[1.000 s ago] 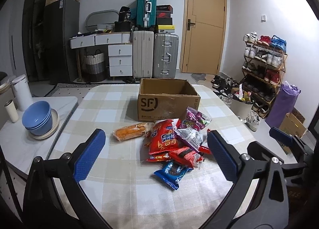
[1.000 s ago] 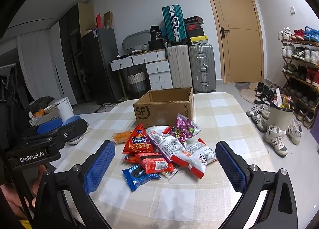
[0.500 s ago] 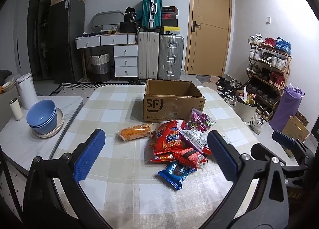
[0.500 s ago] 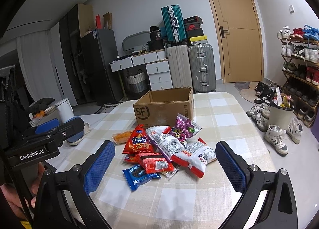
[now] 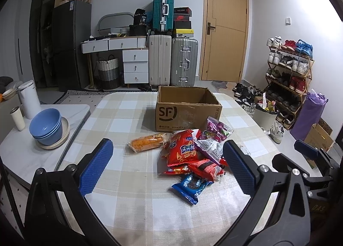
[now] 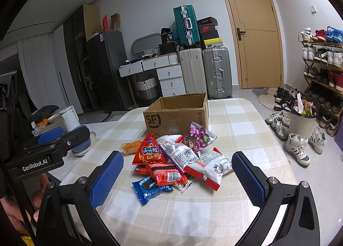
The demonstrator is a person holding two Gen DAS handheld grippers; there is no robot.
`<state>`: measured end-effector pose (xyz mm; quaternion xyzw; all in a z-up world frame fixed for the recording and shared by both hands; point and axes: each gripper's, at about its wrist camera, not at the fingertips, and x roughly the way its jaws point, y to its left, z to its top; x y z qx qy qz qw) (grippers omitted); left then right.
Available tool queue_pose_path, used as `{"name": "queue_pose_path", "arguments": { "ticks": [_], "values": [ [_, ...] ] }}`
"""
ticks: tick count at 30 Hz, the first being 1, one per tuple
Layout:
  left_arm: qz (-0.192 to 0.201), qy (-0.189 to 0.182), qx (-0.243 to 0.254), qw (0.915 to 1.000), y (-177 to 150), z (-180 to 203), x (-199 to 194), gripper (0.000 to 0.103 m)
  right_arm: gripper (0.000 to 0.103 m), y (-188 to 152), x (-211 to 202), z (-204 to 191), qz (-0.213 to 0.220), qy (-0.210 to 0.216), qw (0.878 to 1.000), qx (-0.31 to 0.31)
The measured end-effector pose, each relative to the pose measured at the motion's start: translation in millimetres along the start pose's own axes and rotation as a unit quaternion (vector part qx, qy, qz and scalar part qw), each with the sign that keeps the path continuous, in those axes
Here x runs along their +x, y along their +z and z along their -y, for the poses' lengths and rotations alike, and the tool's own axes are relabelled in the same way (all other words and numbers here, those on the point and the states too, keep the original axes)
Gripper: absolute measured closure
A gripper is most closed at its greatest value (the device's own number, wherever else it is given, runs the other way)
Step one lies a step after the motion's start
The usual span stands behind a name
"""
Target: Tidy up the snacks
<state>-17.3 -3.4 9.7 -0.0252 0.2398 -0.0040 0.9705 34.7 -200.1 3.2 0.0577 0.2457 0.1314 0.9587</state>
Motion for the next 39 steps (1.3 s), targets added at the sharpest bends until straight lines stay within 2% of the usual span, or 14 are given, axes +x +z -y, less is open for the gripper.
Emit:
{"name": "queue_pose_path", "arguments": {
  "ticks": [8, 15, 18, 20, 25, 31, 34, 36, 38, 39],
  "values": [
    [-0.007, 0.004, 0.0, 1.0, -4.1, -8.0, 4.6, 0.001, 0.0, -3.2, 3.3, 2.5, -0.004, 0.004, 1.0, 0.009],
    [-0.041, 0.001, -0.012, 0.9991, -14.3, -21.2, 30.8, 0.001, 0.0, -9.8, 14.5, 14.1, -0.019, 0.014, 0.999, 0.026],
    [-0.065, 0.008, -0.015, 0.9977, -20.7, -22.7, 51.1, 0.001, 0.0, -16.6, 25.6, 23.0, -0.038, 0.049, 0.997, 0.051],
    [-0.078, 0.0, -0.023, 0.9967, -25.9, -25.3, 64.8, 0.001, 0.0, -21.8, 34.8, 27.7, -0.049, 0.068, 0.994, 0.064],
    [-0.11, -0.008, -0.022, 0.9937, -34.4, -24.3, 103.4, 0.001, 0.0, -30.7, 58.4, 34.4, -0.071, 0.045, 0.995, 0.053],
    [-0.135, -0.012, -0.011, 0.9907, -32.1, -18.2, 156.6, 0.001, 0.0, -34.7, 81.2, 46.5, -0.088, 0.05, 0.993, 0.055],
    [-0.156, -0.027, -0.011, 0.9874, -30.3, -13.4, 187.7, 0.001, 0.0, -35.1, 93.1, 52.4, -0.098, 0.057, 0.992, 0.06],
    [-0.169, -0.033, -0.008, 0.985, -30.5, -10.3, 204.0, 0.006, 0.0, -35.4, 100.8, 56.4, -0.105, 0.064, 0.99, 0.066],
    [-0.186, -0.048, -0.009, 0.9813, -31.9, -6.6, 223.4, 0.015, 0.0, -35.4, 107.2, 59.2, -0.111, 0.066, 0.989, 0.07],
    [-0.196, -0.055, -0.013, 0.979, -33.3, -5.6, 232.9, 0.016, 0.0, -35.0, 109.3, 59.8, -0.114, 0.068, 0.989, 0.071]
  ]
}}
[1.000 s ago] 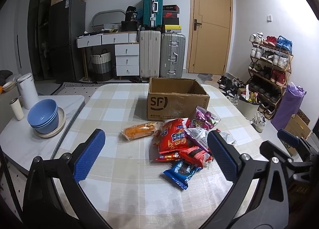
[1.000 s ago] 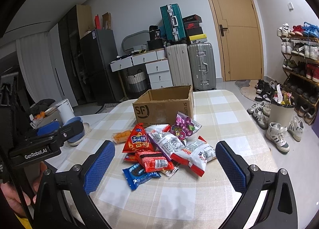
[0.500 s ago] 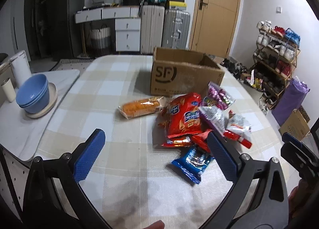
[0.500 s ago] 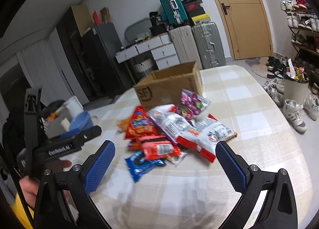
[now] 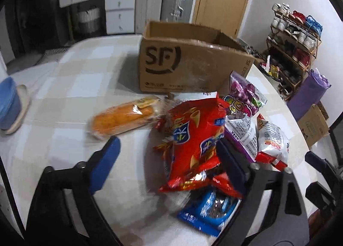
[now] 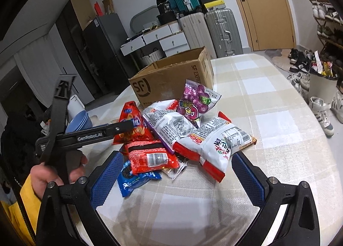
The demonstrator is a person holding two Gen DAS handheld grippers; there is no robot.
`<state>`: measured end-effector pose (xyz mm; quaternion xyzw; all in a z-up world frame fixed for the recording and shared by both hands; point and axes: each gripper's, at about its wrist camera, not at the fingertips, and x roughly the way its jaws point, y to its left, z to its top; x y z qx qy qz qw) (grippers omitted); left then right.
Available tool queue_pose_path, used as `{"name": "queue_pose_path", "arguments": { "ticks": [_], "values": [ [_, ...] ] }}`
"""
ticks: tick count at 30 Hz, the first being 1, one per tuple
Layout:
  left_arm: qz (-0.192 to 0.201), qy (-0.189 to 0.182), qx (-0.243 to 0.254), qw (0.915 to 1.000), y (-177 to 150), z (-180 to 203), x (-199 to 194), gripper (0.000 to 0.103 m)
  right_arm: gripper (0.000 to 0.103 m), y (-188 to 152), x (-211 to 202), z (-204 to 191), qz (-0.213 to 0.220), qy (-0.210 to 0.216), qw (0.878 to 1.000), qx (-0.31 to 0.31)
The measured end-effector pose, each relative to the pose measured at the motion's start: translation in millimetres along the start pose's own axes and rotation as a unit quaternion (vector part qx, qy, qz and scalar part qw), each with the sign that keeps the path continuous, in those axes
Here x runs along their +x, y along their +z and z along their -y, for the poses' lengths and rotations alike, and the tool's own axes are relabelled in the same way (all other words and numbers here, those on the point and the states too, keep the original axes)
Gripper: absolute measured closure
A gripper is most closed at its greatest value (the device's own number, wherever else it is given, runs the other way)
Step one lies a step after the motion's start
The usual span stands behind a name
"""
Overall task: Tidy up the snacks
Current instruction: 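Grasp the red chip bag with the left tool while the right tool grasps a white chip bag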
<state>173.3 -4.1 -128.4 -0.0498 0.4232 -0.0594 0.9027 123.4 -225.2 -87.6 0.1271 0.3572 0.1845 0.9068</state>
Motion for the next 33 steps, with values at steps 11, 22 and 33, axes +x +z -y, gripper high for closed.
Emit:
{"name": "queue_pose_path", "arguments": {
  "ticks": [11, 22, 33],
  "values": [
    [-0.021, -0.082, -0.002, 0.9964, 15.7, 10.0, 45.9, 0.069, 0.0, 8.0, 30.6, 28.0, -0.039, -0.018, 0.998, 0.041],
    [-0.009, -0.108, -0.013, 0.994, 4.5, 3.9, 31.3, 0.074, 0.0, 14.6, 57.8, 60.6, -0.078, -0.045, 0.99, 0.112],
    [0.011, -0.121, -0.028, 0.9922, -3.6, -16.6, -2.0, 0.074, 0.029, 27.6, 79.1, 60.7, -0.089, -0.05, 0.989, 0.106]
  ]
}}
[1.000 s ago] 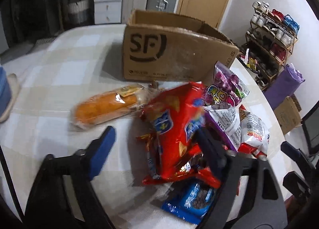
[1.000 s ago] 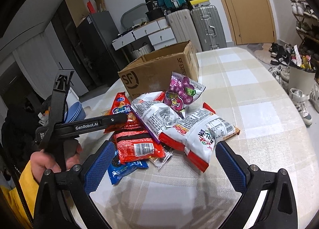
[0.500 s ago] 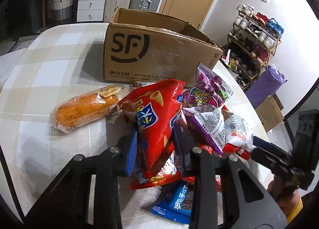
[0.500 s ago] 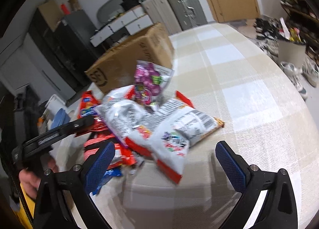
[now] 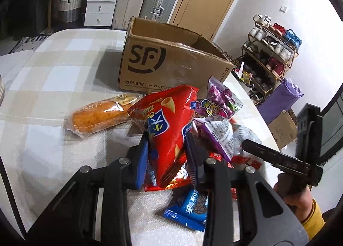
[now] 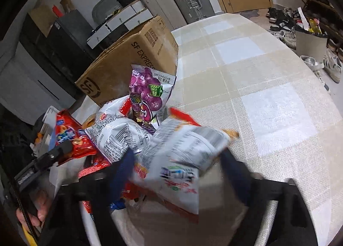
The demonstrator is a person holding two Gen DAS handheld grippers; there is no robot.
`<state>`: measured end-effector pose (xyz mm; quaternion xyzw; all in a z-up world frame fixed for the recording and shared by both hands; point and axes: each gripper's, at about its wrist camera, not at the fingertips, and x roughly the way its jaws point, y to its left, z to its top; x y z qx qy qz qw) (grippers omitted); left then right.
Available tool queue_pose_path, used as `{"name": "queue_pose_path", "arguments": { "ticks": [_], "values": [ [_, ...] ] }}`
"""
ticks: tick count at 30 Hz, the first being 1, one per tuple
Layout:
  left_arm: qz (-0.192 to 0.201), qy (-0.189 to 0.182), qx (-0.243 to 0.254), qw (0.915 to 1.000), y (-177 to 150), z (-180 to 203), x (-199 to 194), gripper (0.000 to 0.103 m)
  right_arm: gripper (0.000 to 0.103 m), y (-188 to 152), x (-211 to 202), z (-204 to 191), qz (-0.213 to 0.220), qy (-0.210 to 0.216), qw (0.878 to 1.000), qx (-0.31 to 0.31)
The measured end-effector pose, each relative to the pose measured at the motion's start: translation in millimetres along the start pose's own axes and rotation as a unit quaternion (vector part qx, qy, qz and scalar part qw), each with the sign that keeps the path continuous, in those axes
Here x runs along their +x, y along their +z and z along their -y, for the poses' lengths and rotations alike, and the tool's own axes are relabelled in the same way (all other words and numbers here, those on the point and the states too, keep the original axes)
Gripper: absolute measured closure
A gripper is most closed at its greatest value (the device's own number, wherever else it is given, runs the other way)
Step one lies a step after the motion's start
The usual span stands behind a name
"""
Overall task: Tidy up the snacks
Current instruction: 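Grasp the red chip bag with the left tool while the right tool grasps a white chip bag, then lift both held chip bags and carry them over the cardboard box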
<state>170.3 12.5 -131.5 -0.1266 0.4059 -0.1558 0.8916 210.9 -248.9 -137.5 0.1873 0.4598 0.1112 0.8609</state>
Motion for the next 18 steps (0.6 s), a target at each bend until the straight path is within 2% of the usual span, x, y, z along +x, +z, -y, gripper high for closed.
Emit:
{"name": "queue_pose_path", "arguments": {
  "ticks": [2, 4, 11, 18],
  "values": [
    [0.004, -0.003, -0.001, 1.0, -0.8, -0.6, -6.5, 0.074, 0.045, -1.6, 1.2, -1.1, -0.004, -0.002, 1.0, -0.004],
    [0.007, -0.005, -0.002, 1.0, -1.6, -0.7, -12.7, 0.074, 0.051, -3.4, 1.0, 0.1, -0.004, 0.005, 1.0, -0.001],
    [0.018, -0.008, -0.001, 0.9998, -3.7, 0.6, -32.5, 0.074, 0.059, -12.0, -14.0, 3.0, 0.012, 0.019, 1.0, 0.007],
    [0.029, -0.012, 0.005, 0.9995, -11.2, 7.3, -56.6, 0.074, 0.06, -24.8, -35.5, -4.4, 0.029, 0.04, 0.999, 0.003]
  ]
}}
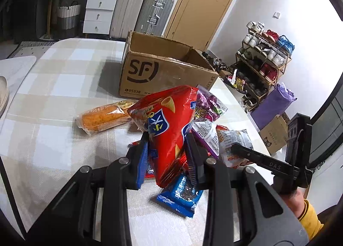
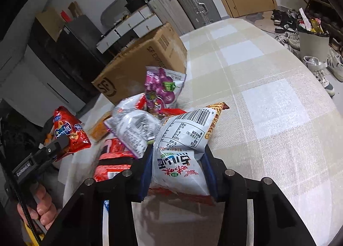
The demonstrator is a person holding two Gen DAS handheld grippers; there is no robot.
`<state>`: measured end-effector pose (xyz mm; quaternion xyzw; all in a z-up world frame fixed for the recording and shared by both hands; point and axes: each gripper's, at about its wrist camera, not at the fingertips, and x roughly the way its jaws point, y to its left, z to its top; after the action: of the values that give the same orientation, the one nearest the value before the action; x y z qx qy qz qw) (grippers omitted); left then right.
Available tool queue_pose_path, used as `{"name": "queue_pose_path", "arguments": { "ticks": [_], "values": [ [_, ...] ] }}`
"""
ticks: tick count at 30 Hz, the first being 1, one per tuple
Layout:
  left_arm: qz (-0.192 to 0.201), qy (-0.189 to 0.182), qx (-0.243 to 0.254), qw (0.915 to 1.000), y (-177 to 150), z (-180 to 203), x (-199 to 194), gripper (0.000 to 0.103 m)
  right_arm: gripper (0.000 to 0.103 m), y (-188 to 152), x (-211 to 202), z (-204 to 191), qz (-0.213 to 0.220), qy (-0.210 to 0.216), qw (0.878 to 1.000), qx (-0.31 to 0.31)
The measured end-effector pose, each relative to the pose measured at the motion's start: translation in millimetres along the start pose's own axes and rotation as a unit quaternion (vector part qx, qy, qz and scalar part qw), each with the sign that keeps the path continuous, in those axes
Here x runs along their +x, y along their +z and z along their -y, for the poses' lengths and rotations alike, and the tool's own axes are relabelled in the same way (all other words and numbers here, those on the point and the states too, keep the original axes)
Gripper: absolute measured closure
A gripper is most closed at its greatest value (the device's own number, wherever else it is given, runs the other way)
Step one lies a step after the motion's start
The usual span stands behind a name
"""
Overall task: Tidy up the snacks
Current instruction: 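Lift both held chip bags and carry them over the cardboard box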
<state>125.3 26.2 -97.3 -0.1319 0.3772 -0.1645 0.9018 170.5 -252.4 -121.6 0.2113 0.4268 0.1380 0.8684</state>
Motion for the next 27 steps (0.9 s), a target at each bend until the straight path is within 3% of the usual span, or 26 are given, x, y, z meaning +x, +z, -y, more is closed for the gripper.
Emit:
{"name": "queue_pose_path", "arguments": {
  "ticks": [5, 12, 19, 27],
  "values": [
    [0.011, -0.004, 0.003, 0.9999, -5.9, 5.5, -21.2, 0.074, 0.061, -2.3, -24.9, -3.8, 0.03, 0.018, 0.999, 0.006],
    [0.026, -0.003, 0.009, 0.9996, -12.5, 13.2, -45.7, 0.074, 0.061, -1.0, -69.0, -40.5, 0.065, 0.054, 0.996, -0.035],
    [0.047, -0.008, 0.023, 0.9986, -20.0, 26.6, -80.6, 0.074, 0.061, -5.0, -101.6, -84.1, 0.083, 0.099, 0.988, -0.081],
    [0.072, -0.011, 0.032, 0.9968, -26.9, 40.0, -127.3, 0.074, 0.061, -4.5, -118.9, -102.0, 0.087, 0.128, 0.984, -0.085]
  ]
}}
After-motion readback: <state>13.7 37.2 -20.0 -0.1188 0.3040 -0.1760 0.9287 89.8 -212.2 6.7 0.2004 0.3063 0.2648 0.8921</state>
